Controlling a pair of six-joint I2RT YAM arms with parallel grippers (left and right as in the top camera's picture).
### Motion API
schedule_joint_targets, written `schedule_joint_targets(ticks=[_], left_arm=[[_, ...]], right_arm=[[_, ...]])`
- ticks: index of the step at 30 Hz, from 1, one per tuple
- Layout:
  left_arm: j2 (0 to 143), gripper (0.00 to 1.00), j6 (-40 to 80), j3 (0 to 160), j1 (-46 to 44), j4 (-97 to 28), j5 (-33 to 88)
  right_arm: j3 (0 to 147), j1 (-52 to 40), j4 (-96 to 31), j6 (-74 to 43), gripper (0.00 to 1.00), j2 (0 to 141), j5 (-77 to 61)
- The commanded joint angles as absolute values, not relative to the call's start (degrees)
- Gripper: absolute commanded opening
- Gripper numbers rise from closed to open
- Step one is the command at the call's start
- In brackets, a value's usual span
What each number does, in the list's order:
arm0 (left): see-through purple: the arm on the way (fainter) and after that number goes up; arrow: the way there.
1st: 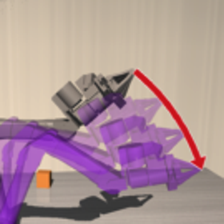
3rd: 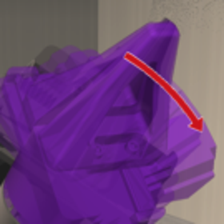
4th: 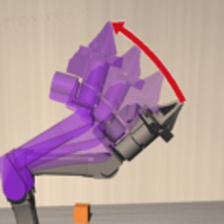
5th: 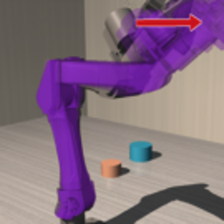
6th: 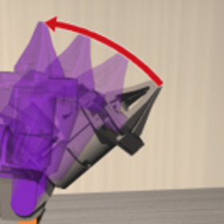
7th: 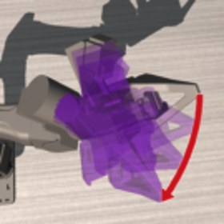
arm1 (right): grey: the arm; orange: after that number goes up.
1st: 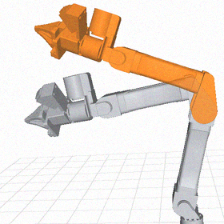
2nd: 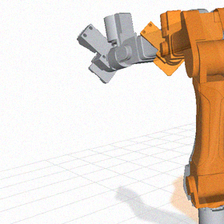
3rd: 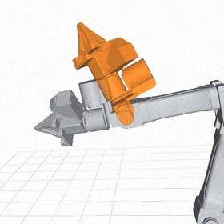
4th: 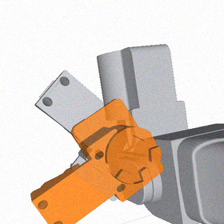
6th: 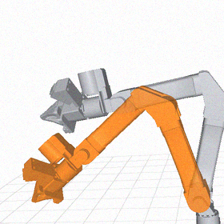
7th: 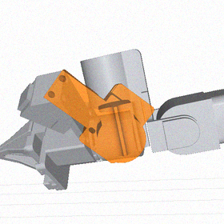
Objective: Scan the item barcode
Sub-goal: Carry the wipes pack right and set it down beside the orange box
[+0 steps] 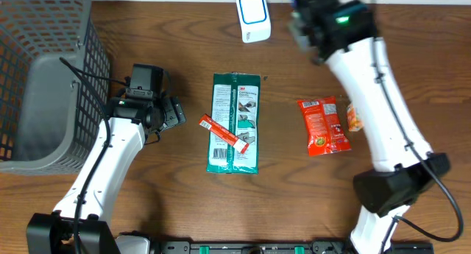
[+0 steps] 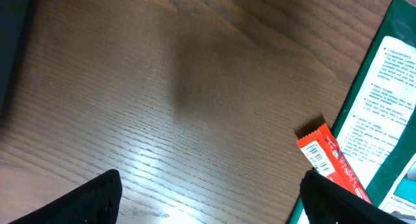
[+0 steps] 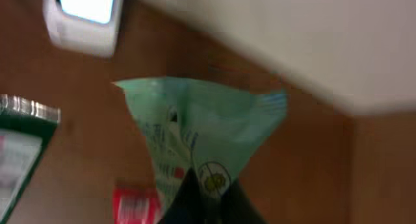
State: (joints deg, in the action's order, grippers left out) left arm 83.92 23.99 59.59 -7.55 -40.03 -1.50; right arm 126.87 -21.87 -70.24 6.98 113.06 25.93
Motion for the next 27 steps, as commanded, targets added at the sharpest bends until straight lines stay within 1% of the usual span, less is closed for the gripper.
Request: schedule_joint_targets(ticks=[1,5,8,15,23,27], left_arm=[[84.2,0.88,24.3,60.2,-7.4,-40.1,-2.0],[84.2,0.88,24.3,60.2,-7.4,-40.1,-2.0],[84.2,0.88,24.3,60.2,-7.4,-40.0,-2.0],[84.2,0.88,24.3,60.2,-7.4,-40.0,-2.0],[84.2,0.88,24.3,60.2,-7.4,-40.0,-2.0],[84.2,0.88,24.3,60.2,-7.4,-40.0,-2.0]], right_arm=[[125.9,-15.5,-76.5,-0.6,0.01,114.8,16.2],[121.1,-8.3,-79.5,-0.9,0.01,114.8,14.0],[114.6,-2.4,-79.3,-2.4,0.01,114.8,14.0],[100.3,7.6,-73.6,-3.2,0.01,114.8,14.0],[89.1,12.6,-63.9,-2.2,0.01,114.8,14.1],[84.8,13.3,-58.1,3.5,0.01,114.8,13.8]])
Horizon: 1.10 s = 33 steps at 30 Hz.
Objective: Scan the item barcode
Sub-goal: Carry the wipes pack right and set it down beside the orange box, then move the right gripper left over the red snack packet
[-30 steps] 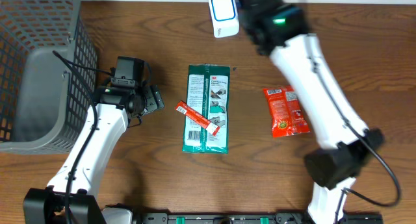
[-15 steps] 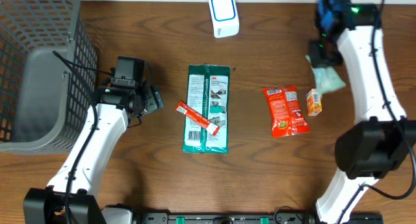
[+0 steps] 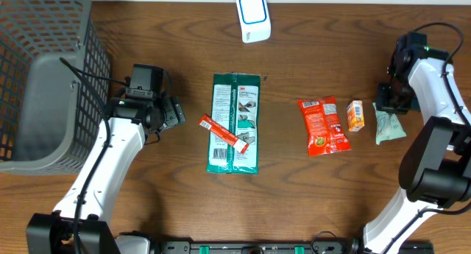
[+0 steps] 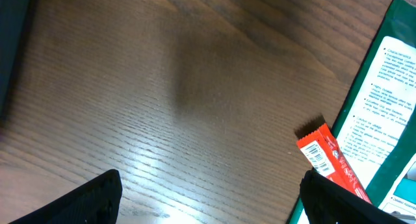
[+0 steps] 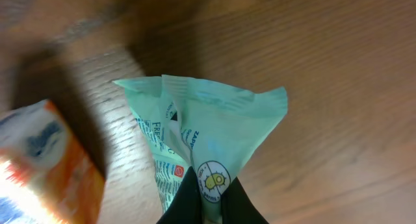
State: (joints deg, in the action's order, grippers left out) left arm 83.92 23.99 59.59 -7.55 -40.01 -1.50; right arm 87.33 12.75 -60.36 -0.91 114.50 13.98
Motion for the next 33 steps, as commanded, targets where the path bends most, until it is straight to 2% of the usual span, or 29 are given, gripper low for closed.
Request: schedule_joint_targets(ticks=[1,7,8,9,10,11,12,15,23,26,29,31,33], left_arm=[[84.2,0.88,24.3,60.2,-7.4,-40.0,-2.0],[84.2,0.89,24.3,60.2,-7.4,-40.0,-2.0],[84.2,0.88,24.3,60.2,-7.4,-40.0,-2.0],[84.2,0.88,24.3,60.2,-7.4,-40.0,-2.0],[84.2,0.88,24.3,60.2,-7.4,-40.0,-2.0],[84.2,0.88,24.3,60.2,-7.4,-40.0,-2.0],[84.2,0.88,24.3,60.2,-7.4,-40.0,-2.0],[84.2,0.88,24.3,60.2,-7.4,-40.0,-2.0],[84.2,0.88,24.3,60.2,-7.4,-40.0,-2.0],[84.2,0.88,24.3,60.2,-7.4,-40.0,-2.0],[84.2,0.88,24.3,60.2,-7.4,-40.0,-2.0],[84.2,0.88,24.3,60.2,-7.4,-40.0,-2.0],[84.2,0.88,24.3,60.2,-7.4,-40.0,-2.0]], right_arm=[[83.9,13.3,-56.8,5.0,0.01,114.8,13.4],[80.8,13.3,-53.0,10.2,0.01,114.8,9.6],[80.8,13.3,-53.0,10.2,0.05,114.8,9.5],[80.8,13.3,-53.1,10.2,0.15,114.8,9.6],[80.8,13.3,-53.1,10.2,0.41,114.8,9.6],[80.8,13.3,-53.3,10.2,0.73,114.8,9.6],[80.8,13.3,-53.6,10.2,0.89,114.8,9.6],[80.8,13.3,-54.2,10.2,0.95,114.8,9.6],[86.9,11.8,-61.0,7.0,0.89,114.6,10.6],[90.9,10.2,-66.1,5.2,0.81,114.6,4.6],[91.9,8.6,-68.2,5.1,0.68,114.6,-2.6],[91.5,7.6,-68.1,5.2,0.51,114.7,-5.3],[90.4,6.3,-67.5,5.1,0.28,114.7,-5.7]])
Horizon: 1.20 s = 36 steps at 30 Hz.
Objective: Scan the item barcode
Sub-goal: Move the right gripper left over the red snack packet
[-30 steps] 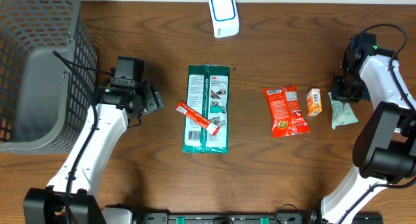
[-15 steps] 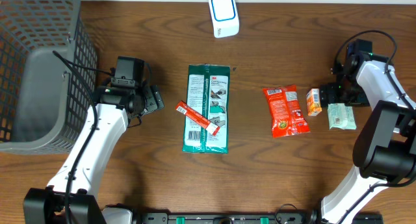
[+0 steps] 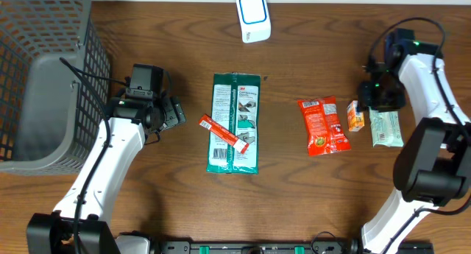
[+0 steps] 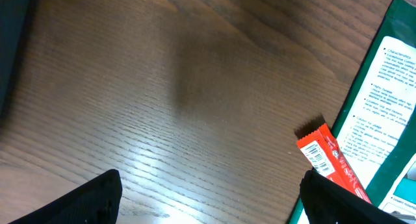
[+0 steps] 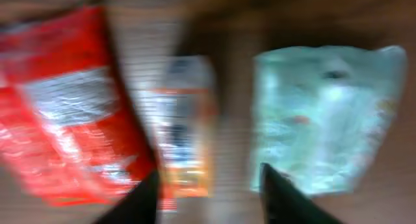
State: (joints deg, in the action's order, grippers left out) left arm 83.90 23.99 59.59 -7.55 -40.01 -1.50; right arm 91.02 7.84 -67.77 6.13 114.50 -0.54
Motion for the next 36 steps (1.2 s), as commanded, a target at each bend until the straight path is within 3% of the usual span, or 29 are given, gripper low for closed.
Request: schedule_joint_targets(ticks=[1,4,11,17,22,28,32,36], left_arm=[[84.2,0.88,24.3,60.2,-7.4,-40.0,-2.0],[84.2,0.88,24.3,60.2,-7.4,-40.0,-2.0],[84.2,0.88,24.3,60.2,-7.4,-40.0,-2.0],[84.2,0.88,24.3,60.2,-7.4,-39.8,-2.0],[84.2,0.88,24.3,60.2,-7.4,-39.8,-2.0],[84.2,0.88,24.3,60.2,-7.4,-39.8,-2.0],[84.2,0.89,24.3,60.2,-7.4,-39.8,-2.0],[84.2,0.88,24.3,60.2,-7.4,-39.8,-2.0]], right_arm=[[89.6,5.7,-67.0,4.3,0.17,114.7,-5.6],[86.3,4.3,-63.9,1.6,0.03,114.7,-5.4],[77.5,0.8,-56.3,-4.6,0.05,114.7,-5.5],[76.4,-3.4,-56.0,-5.3,0.13,114.7,-5.7],[76.4,-6.2,-51.4,-5.1,0.33,114.7,-4.4],[76.4,-6.9,-45.8,-5.1,0.36,114.7,-3.7],[76.5,-6.9,-44.4,-3.5,0.44,114.7,-3.7],[81.0,-6.3,-49.0,-2.1,0.46,113.5,-3.8]])
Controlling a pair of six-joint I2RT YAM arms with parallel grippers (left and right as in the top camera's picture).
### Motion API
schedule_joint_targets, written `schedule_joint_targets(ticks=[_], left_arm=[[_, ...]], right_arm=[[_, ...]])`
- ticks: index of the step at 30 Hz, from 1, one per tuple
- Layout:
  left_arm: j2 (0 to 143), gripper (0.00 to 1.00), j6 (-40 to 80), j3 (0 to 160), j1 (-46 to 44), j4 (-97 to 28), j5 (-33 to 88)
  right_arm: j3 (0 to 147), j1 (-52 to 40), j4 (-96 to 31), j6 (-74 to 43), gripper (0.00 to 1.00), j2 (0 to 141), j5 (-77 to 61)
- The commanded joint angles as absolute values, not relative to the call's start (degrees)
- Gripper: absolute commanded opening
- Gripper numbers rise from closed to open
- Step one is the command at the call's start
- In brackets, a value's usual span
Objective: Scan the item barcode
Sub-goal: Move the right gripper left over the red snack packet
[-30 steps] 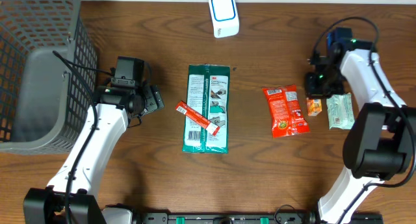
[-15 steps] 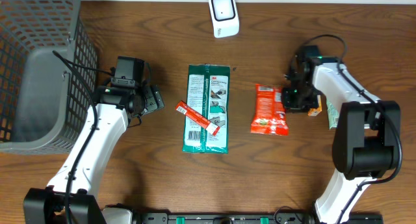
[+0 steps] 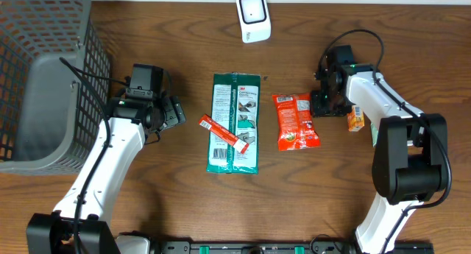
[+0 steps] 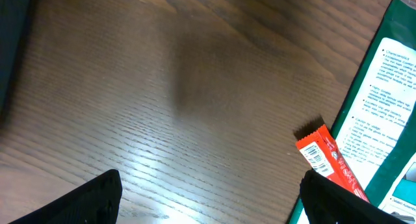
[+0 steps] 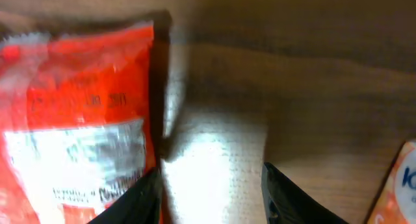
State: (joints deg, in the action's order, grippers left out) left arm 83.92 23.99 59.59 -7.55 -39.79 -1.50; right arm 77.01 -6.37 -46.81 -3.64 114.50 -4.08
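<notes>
The white barcode scanner [image 3: 252, 17] stands at the table's far edge. A red snack bag [image 3: 296, 120] lies flat in the middle; in the right wrist view the same red snack bag [image 5: 78, 139] fills the left side. My right gripper [image 3: 324, 101] is at the bag's right edge, open [image 5: 209, 172], with only bare table between its fingers. One of its fingers [image 5: 146, 198] is against the bag's edge. A small orange box [image 3: 356, 115] lies to its right. My left gripper [image 3: 173, 110] is open [image 4: 209, 178] over bare wood. The mint pouch is hidden.
A green 3M pack [image 3: 235, 123] lies left of the red bag, with a thin red bar [image 3: 218, 131] across its left edge. A grey mesh basket [image 3: 44, 77] stands at the far left. The right arm stretches along the table's right side.
My right gripper has moved left from beside the orange box and mint pouch to the red bag's right edge. The red bag now lies further left, nearer the green pack. The pouch no longer shows.
My right gripper was shut on the mint pouch up near the scanner. Then it held the pouch low at the table's right side. Then it was open, the pouch lying right of the orange box. Now it is at the red bag. The left arm stayed still.
</notes>
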Motion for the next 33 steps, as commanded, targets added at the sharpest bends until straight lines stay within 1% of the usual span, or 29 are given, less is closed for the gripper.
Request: schedule_joint_targets(ticks=[1,2,4,6,8,9,11,14,20,26,33], left_arm=[[84.2,0.88,24.3,60.2,-7.4,-39.8,-2.0],[84.2,0.88,24.3,60.2,-7.4,-39.8,-2.0],[84.2,0.88,24.3,60.2,-7.4,-39.8,-2.0],[84.2,0.88,24.3,60.2,-7.4,-39.7,-2.0],[84.2,0.88,24.3,60.2,-7.4,-39.7,-2.0],[84.2,0.88,24.3,60.2,-7.4,-39.7,-2.0],[84.2,0.88,24.3,60.2,-7.4,-39.8,-2.0],[84.2,0.89,24.3,60.2,-7.4,-39.8,-2.0],[84.2,0.89,24.3,60.2,-7.4,-39.7,-2.0],[84.2,0.88,24.3,60.2,-7.4,-39.7,-2.0],[84.2,0.88,24.3,60.2,-7.4,-39.7,-2.0]], right_arm=[[82.3,-6.3,-50.3,-2.1,0.47,112.9,-4.1],[83.9,-6.4,-51.6,-2.1,0.48,112.3,-5.0],[86.5,-6.8,-53.8,-2.0,0.54,110.6,-6.7],[88.1,-7.3,-55.6,-0.9,0.64,109.1,-8.1],[88.4,-7.9,-56.4,0.3,0.78,107.7,-10.1],[88.4,-8.0,-56.8,0.3,0.81,107.3,-11.1],[88.4,-8.0,-57.8,0.3,0.83,107.2,-13.9],[86.8,-7.1,-58.8,0.3,0.83,107.8,-19.1],[82.7,-6.3,-56.8,-0.5,0.78,108.8,-19.7],[75.0,-6.5,-49.4,-5.4,0.73,108.8,-19.8],[65.9,-6.5,-39.9,-10.5,0.73,108.8,-19.8]])
